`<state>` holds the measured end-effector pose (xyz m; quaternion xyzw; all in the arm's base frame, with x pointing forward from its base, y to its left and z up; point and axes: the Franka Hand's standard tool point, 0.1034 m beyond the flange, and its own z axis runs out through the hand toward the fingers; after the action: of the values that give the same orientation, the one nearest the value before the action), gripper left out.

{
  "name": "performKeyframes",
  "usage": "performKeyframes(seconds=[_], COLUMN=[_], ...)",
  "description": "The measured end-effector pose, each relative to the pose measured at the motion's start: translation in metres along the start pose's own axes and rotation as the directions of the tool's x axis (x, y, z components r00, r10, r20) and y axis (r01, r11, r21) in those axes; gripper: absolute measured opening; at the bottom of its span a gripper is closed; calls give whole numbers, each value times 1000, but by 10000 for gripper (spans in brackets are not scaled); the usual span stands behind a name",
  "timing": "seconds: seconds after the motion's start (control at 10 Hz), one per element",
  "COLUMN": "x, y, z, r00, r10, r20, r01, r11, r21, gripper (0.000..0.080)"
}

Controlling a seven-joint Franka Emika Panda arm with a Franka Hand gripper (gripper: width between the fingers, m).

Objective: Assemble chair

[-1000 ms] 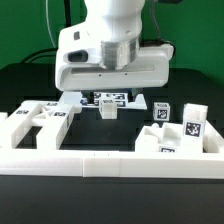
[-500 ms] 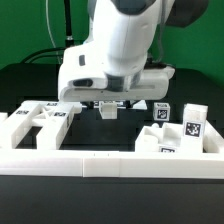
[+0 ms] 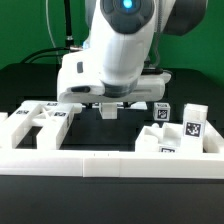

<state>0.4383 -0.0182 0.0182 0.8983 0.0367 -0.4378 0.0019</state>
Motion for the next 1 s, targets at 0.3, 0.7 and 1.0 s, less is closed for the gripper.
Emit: performKeyframes(seconds=[0.3,0.7,1.0], x=[3,6,6], y=[1,1,1], z=[3,0,0], r00=[982,983,983], r10=[3,5,5], r20=[187,183,183], r01=[-5,-6,-6], r11=[1000,1000,1000], r21=[11,7,8], gripper=[649,384,284])
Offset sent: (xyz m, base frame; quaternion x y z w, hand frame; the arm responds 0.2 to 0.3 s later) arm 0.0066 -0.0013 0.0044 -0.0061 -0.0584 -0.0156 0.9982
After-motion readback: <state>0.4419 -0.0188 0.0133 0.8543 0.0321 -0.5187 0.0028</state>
